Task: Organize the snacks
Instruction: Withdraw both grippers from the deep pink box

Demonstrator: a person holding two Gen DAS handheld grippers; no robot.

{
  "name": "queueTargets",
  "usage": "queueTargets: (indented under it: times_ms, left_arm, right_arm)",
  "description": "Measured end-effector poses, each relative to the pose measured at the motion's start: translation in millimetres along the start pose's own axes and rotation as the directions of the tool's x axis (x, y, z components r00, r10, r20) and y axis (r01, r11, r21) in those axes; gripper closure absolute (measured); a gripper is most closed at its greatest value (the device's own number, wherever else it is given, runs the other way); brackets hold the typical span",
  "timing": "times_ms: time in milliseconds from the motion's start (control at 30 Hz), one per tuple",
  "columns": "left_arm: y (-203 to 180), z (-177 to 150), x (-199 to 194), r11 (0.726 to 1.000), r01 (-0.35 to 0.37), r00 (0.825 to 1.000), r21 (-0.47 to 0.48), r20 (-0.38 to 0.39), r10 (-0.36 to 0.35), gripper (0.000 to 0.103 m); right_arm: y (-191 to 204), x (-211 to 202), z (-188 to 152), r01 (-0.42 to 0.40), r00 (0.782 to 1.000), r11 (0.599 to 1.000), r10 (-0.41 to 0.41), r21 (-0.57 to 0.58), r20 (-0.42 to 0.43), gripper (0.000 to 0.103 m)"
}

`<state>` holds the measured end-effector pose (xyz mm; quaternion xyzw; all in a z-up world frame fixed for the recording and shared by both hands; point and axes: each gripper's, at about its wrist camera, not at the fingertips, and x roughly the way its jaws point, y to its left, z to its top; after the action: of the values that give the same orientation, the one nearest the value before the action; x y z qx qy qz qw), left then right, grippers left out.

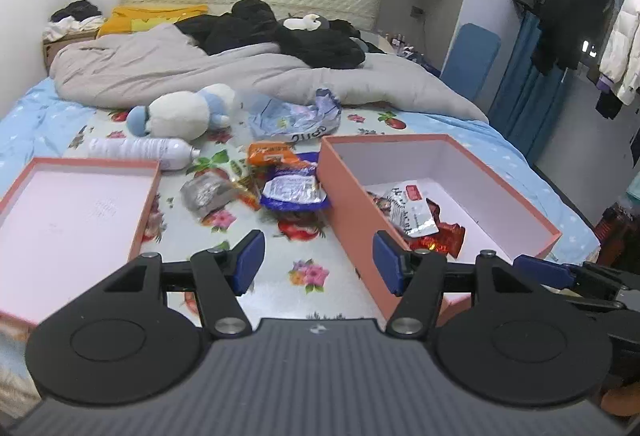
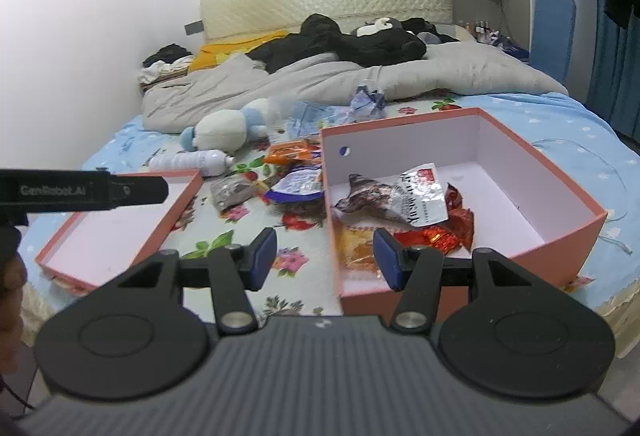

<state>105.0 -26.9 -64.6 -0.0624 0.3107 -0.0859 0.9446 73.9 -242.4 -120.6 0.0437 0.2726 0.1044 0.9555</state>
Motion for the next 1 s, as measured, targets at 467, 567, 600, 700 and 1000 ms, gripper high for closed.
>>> queueTargets:
  times_ms: [467,567,600,700,1000]
  left_arm:
    - [38.4,-47.9,-13.7,0.997,-0.045,0.997,-0.060,-0.061,0.042,0.037]
    - [50.4,-50.2,4.0,0.995,-0.061,0.995,-0.073,-0.087,0.055,0.037]
    - [53.2,-49.9,9.1,0.996,-0.065,0.994,-0.069,-0.087,0.059,0.037]
    - [60.1,-46.2,29.3,0.996,-0.076,0.993,-0.042,-0.094,0.072,0.034]
    - [95.7,-17.2,105.2,0.994,-0.111,0.989,-0.004,-0.098,0.110,0.030]
  right_arm:
    - [24.4,3.9,-37.8,-0.037,0.998,0.999,0.036,-0.023,-0.044,0.047]
    - [33.9,17.0,-42.7,-0.035,0.999,0.998,0.033,-0.051,-0.036,0.047]
    - [37.3,21.8,-43.7,-0.033,0.999,0.998,0.031,-0.058,-0.033,0.047]
    - [49.7,37.2,-46.6,-0.026,1.000,0.995,0.026,-0.092,-0.004,0.047]
    - [83.2,88.4,-37.8,0.007,0.998,0.971,0.008,-0.240,0.061,0.047]
